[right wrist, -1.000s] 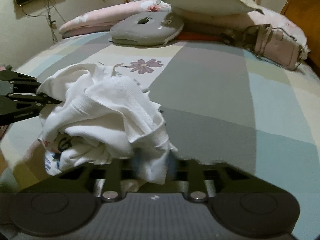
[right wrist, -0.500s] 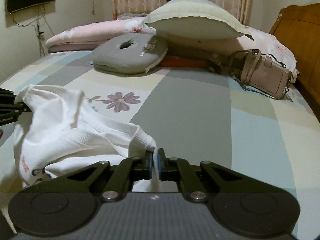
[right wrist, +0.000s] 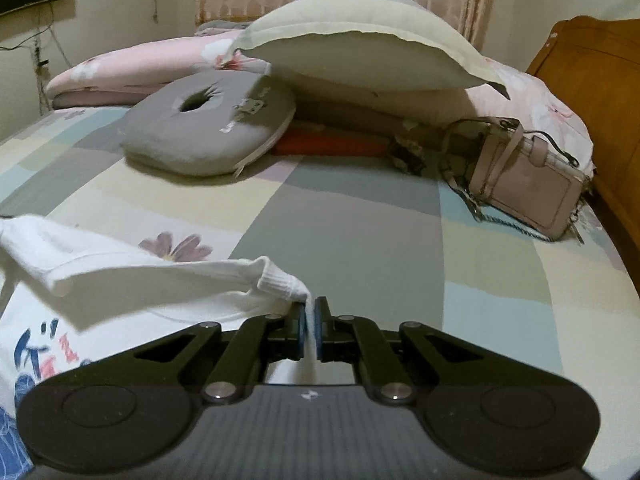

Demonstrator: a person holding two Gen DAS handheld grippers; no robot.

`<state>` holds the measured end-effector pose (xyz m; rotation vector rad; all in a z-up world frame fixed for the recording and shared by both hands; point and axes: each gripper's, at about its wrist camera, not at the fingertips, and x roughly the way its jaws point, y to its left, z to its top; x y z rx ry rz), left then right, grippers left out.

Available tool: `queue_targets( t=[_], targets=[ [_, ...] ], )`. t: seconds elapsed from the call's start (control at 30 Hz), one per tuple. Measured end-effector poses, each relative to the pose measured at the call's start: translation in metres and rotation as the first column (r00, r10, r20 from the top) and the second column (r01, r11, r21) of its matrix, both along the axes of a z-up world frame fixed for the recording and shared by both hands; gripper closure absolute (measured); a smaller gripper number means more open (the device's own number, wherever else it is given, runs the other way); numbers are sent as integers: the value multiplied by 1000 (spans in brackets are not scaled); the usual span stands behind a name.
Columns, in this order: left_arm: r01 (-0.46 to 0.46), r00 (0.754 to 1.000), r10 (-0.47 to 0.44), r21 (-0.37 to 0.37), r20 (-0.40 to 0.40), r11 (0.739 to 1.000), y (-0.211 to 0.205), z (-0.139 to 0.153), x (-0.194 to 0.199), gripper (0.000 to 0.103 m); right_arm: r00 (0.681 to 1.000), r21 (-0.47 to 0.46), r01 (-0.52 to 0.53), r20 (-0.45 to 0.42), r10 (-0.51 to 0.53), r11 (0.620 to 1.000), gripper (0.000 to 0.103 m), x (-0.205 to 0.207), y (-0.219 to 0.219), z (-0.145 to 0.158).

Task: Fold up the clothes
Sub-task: 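Lift the shirt with both grippers and pull it apart to unfold it, then open both grippers and drop the shirt onto the bed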

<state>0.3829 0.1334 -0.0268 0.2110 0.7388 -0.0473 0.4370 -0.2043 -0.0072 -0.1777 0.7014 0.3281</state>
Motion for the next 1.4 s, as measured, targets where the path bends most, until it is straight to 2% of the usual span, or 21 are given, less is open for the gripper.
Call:
queue_targets(
  t=[0.17, 0.23, 0.33, 0.5, 0.53, 0.57, 0.67, 0.73, 0.83, 0.87, 0.93, 1.0, 1.1, 1.17, 1.23, 1.3, 1.4],
  targets=[
    [-50, 998, 48, -40, -51, 998, 11, -18, 27, 102, 1000, 4, 12, -16, -12, 1000, 97, 40, 24, -13],
    [-56, 995, 53, -32, -79, 998, 14, -29, 32, 101, 999, 17, 6, -32, -5, 1000, 96, 51, 31, -20],
    [-57, 992, 55, -16, -114, 998, 16, -43, 32, 91, 995, 38, -6, -99, 10, 999, 90, 58, 38, -32],
    [-17, 994, 20, 30, -108, 999, 15, -46, 19, 83, 991, 50, -30, -127, 36, 998, 78, 35, 34, -37],
    [10, 994, -4, 51, -111, 999, 12, -46, 16, 77, 990, 53, -32, -133, 39, 998, 74, 30, 33, -37],
    [40, 993, -31, 71, -118, 997, 8, -46, 12, 75, 990, 56, -34, -138, 41, 998, 73, 24, 31, -37],
    [103, 988, -86, 138, -126, 985, 0, -42, -3, 75, 986, 52, -50, -153, 57, 997, 67, -1, 18, -33],
    [117, 987, -99, 151, -126, 982, -1, -34, -13, 75, 984, 47, -55, -168, 62, 997, 57, -19, 8, -32],
    [139, 985, -128, 92, -113, 986, -1, -13, -25, 73, 976, 66, -49, -209, 61, 997, 51, -45, -5, -34],
    [155, 984, -148, 66, -99, 986, -3, -5, -28, 68, 973, 72, -46, -223, 61, 996, 50, -54, -9, -35],
    [195, 977, -195, -4, -82, 981, -12, 5, -28, 63, 966, 84, -42, -250, 61, 996, 48, -72, -17, -36],
    [241, 966, -248, -90, -79, 966, -24, 12, -24, 62, 959, 104, -30, -277, 58, 994, 47, -86, -24, -38],
    [297, 930, -334, -222, -153, 929, -46, -2, -7, 62, 952, 150, 1, -304, 45, 989, 46, -100, -30, -39],
    [291, 908, -348, -247, -234, 924, -58, -21, 7, 62, 951, 163, 16, -306, 36, 987, 43, -107, -32, -37],
    [242, 894, -324, -275, -310, 931, -61, -39, 24, 62, 956, 162, 27, -293, 22, 986, 39, -114, -35, -33],
    [192, 901, -285, -288, -328, 938, -59, -50, 40, 62, 963, 151, 39, -271, 4, 988, 39, -121, -40, -28],
    [111, 949, -178, -253, -260, 961, -53, -45, 63, 62, 970, 149, 54, -243, -16, 987, 39, -133, -50, -23]
  ],
)
